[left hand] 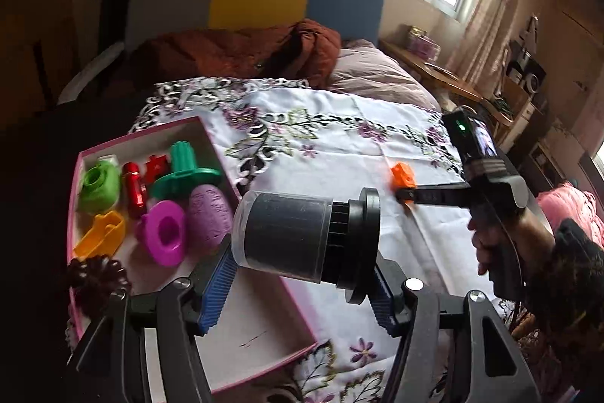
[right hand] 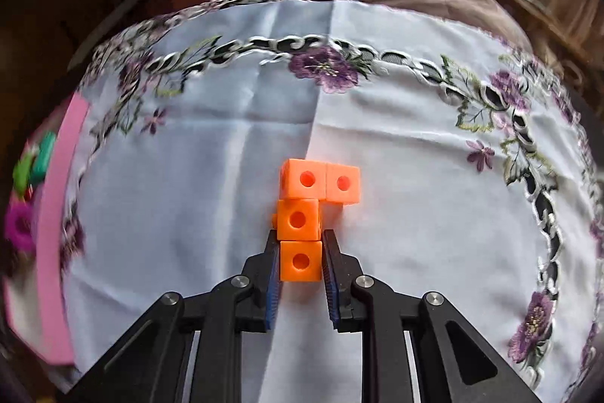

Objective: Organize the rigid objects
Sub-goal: 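Grasp the joined orange cubes with the right tool while the left tool holds the black cylinder, then carry the black cylinder into the tray with the left tool and release it, then carry the orange cubes into the tray with the right tool and release them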

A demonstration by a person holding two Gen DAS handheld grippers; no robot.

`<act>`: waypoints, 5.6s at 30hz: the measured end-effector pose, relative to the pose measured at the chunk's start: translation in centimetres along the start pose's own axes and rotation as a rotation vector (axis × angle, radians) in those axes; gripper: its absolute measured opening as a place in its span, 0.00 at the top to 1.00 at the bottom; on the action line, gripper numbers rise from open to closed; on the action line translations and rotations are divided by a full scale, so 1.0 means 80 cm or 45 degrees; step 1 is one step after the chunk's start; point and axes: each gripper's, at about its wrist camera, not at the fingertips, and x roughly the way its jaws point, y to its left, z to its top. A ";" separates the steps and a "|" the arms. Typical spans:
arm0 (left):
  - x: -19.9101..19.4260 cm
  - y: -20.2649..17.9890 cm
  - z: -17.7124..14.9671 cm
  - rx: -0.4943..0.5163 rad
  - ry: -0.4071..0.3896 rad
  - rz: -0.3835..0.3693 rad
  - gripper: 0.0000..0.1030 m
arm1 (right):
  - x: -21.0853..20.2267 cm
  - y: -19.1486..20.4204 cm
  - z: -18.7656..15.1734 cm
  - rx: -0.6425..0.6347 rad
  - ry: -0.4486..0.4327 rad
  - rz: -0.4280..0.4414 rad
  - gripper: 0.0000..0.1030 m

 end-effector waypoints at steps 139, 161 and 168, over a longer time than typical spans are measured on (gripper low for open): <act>-0.088 0.121 -0.091 -0.224 -0.027 0.302 0.36 | -0.075 0.106 -0.029 -0.211 -0.208 0.083 0.80; -0.101 0.152 -0.098 -0.331 -0.053 0.283 0.30 | -0.071 0.339 -0.082 -0.732 -0.065 0.385 0.80; -0.097 0.151 -0.099 -0.323 -0.041 0.309 0.30 | -0.035 0.366 -0.091 -0.778 -0.020 0.350 0.80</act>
